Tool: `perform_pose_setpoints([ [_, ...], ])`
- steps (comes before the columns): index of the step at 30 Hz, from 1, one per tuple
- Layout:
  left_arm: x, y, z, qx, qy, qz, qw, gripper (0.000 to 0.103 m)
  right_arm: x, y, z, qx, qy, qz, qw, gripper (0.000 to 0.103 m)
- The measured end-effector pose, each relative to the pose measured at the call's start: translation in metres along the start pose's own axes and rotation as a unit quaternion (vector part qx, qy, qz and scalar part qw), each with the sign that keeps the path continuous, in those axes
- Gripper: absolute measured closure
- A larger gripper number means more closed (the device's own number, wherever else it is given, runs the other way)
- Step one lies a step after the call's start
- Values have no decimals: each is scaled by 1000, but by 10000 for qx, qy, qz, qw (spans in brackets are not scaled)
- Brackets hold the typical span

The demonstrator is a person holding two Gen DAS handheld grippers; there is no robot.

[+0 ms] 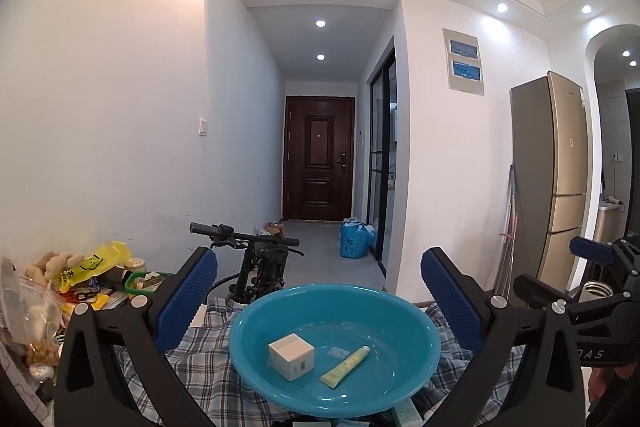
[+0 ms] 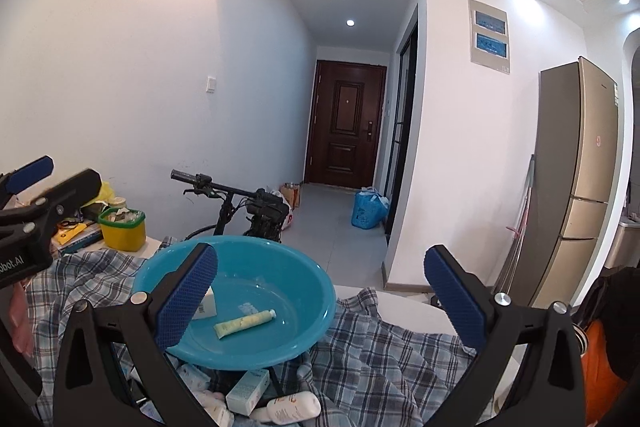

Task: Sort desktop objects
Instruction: 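Move both open tools back toward the pile of boxes beside the basin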

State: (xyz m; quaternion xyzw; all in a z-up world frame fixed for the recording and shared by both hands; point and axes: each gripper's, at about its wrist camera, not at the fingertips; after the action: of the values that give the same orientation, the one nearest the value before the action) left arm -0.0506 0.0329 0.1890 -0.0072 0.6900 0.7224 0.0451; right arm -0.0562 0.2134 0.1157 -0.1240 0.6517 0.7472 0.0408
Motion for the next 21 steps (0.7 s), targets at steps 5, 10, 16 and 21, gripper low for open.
perform_pose_setpoints([
  [5,-30,6,-2,-4,-53,54,10000,0,-32,1,0,56,-19,172,9998,0],
  [10,-62,1,1,102,-96,110,9998,0,-60,-3,1,239,66,334,9991,0],
  [16,-87,0,2,-108,-503,-90,9986,0,-67,-7,-6,-19,104,223,9997,0],
  [21,-100,5,7,33,-435,100,9990,0,-78,-4,-2,67,73,326,9994,0],
])
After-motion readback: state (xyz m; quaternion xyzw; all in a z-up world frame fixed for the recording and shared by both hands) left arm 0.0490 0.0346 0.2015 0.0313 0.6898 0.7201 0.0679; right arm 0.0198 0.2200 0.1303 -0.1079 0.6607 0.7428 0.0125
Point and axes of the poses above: each gripper's, at about its wrist camera, not at the fingertips, and x roughly the way its jaws point, z to its right, y to its top, and after that the axes turned 1 degree about y, right-handed
